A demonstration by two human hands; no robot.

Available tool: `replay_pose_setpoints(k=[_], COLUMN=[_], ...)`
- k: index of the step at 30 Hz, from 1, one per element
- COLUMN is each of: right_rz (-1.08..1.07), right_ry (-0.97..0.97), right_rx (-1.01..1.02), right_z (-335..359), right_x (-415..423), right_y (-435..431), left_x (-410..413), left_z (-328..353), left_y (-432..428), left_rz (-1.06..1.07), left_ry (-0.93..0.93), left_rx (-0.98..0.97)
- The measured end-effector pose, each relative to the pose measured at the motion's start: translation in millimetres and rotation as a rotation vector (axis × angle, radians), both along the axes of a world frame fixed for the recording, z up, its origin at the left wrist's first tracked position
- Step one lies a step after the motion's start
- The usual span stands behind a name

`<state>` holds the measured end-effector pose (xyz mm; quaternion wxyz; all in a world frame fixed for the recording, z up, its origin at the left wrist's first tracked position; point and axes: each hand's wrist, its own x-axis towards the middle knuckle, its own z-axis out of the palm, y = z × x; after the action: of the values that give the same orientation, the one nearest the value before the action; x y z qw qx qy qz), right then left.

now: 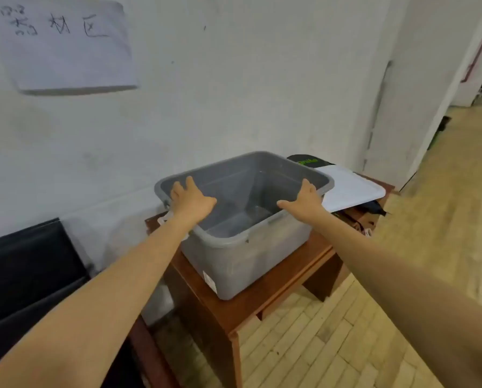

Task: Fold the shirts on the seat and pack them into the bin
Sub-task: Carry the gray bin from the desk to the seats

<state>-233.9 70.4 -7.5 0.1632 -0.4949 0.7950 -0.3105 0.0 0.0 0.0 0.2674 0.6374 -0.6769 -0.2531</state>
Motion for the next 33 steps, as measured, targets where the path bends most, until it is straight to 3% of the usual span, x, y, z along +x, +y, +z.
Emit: replay_pose_setpoints(k=[3,5,8,12,14,24,33], right_rz=[-0.080,-0.117,-0.202,-0.245,-0.247,-0.297,-0.455], right_ry=[-0.163,-0.309,-0.524,-0.675,-0.673,-0.755,-0.794], right_rx=[0.055,0.105,0.025,-0.057,-0.067,-0.124,-0.246], right_z=[-25,-41,-56,-66,-68,-55,-48], right_x=[-1,3,9,13,16,19,63], right_y=[-17,-24,-30,-41,-44,-21,106], left_x=[-1,1,6,12,15,21,59], left_z=[-25,-40,-54,-59,-55,-45,-28], left_y=[-13,-18,-26,-32,-33,9,106], left_rz=[0.111,0.187,0.238,0.301,0.316,0.277,0.081], left_ry=[-0.088,-0.051,0.126,0.392,0.485,0.568,0.586], left_rx=[0.091,0.127,0.127,0.211,0.252,0.147,0.038])
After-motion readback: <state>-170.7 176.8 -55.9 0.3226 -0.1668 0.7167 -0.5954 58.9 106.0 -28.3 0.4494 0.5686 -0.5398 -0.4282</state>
